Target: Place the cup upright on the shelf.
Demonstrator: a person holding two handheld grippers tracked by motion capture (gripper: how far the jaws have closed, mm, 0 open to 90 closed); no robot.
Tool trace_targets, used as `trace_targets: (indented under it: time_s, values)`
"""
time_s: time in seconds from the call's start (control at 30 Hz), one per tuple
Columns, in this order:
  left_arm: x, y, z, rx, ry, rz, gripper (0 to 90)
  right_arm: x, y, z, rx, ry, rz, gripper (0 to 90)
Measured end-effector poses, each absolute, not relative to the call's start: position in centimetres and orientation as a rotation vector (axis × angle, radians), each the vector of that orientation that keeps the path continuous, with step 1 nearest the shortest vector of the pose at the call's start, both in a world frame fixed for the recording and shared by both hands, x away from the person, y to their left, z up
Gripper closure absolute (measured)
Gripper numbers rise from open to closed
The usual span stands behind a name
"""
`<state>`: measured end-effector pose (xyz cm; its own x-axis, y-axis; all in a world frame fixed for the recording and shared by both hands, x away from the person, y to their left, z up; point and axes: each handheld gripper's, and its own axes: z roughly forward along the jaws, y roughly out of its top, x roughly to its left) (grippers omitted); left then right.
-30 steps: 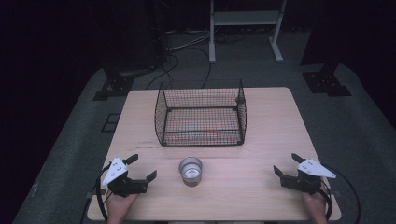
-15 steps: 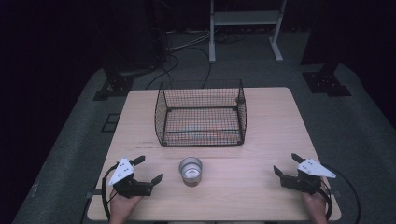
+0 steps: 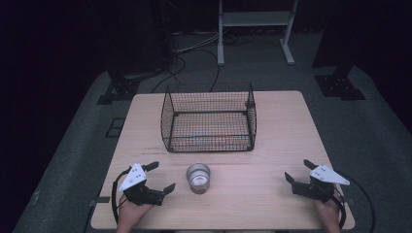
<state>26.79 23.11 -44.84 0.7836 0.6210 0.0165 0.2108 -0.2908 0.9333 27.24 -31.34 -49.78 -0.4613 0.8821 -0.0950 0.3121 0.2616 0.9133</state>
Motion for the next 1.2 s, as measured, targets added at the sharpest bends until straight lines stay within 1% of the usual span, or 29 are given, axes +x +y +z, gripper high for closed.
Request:
trace_targets:
  time_s: [0.3,0.73,0.93,1.2]
  values:
    - [27.0,21.6,-44.5,1.917,0.584,0.442,1.2,27.3,-31.4,-49.8,1.081,1.913,1.184,13.5]
    - [27.5,19.8,-44.9,1.98,0.537,0.395,1.2,27.2,-31.4,-49.8,1.081,1.912,1.185,13.5]
    - [28.0,18.6,-45.0,2.025,0.512,0.348,1.2,27.2,-31.4,-49.8,1.083,1.909,1.187,13.5]
    - [28.6,17.5,-45.4,2.058,0.491,0.322,1.1,27.2,-31.5,-49.8,1.087,1.905,1.191,13.5]
